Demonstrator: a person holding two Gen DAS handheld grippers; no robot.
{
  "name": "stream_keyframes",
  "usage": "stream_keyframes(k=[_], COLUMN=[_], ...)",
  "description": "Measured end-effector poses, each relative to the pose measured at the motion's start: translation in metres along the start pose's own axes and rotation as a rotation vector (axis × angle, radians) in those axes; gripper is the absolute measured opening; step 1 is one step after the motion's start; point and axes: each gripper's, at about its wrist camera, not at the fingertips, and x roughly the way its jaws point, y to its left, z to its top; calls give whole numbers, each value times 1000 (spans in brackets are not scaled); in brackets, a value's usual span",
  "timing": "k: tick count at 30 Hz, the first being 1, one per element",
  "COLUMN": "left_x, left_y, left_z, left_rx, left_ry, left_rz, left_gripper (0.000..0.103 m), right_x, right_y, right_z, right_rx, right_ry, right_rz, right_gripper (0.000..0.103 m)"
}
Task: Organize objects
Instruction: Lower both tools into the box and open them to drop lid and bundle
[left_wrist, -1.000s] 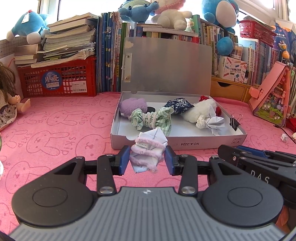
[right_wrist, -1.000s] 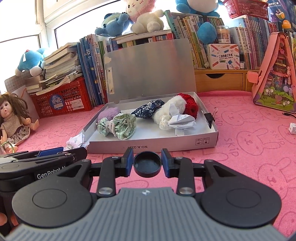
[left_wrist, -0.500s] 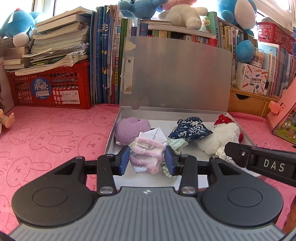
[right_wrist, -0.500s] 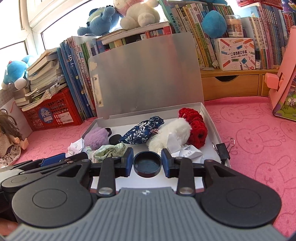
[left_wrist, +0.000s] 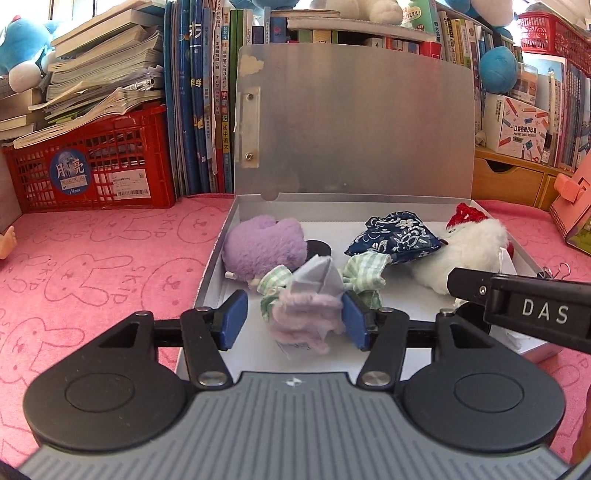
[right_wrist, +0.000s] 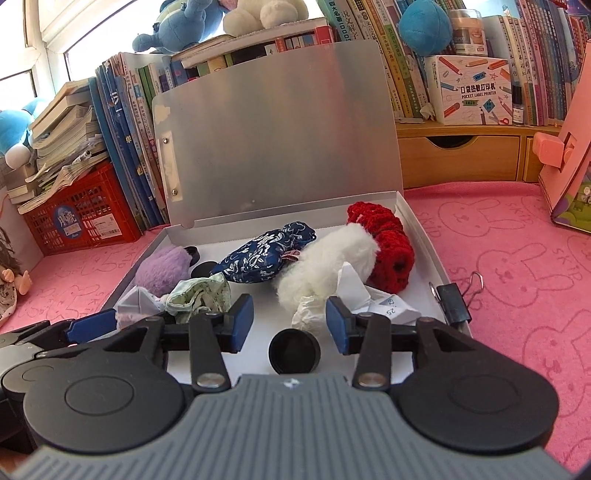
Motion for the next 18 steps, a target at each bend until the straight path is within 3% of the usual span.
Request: stream_keyframes(k=[1,7,9,18], left_x=[-2,-19,-27,-65], left_y=[0,7,11,11], left_z=[-1,-1,-2,-25], left_rx=[2,-28,-41,-14], left_ry=[-6,-15,-18,-23], left_rz=[-4,-13,-28,-28], left_gripper=[78,92,95,100], right_x=[-2,-21,-30,-63], right_y=[1,2,0,-2], right_z=[0,0,-2,-23], right_rx=[-8,-43,-49,-72], right_ry=[-3,-41,-54,-62], right_rz=[-4,-38,-45,-65], right_gripper=[63,74,79,89])
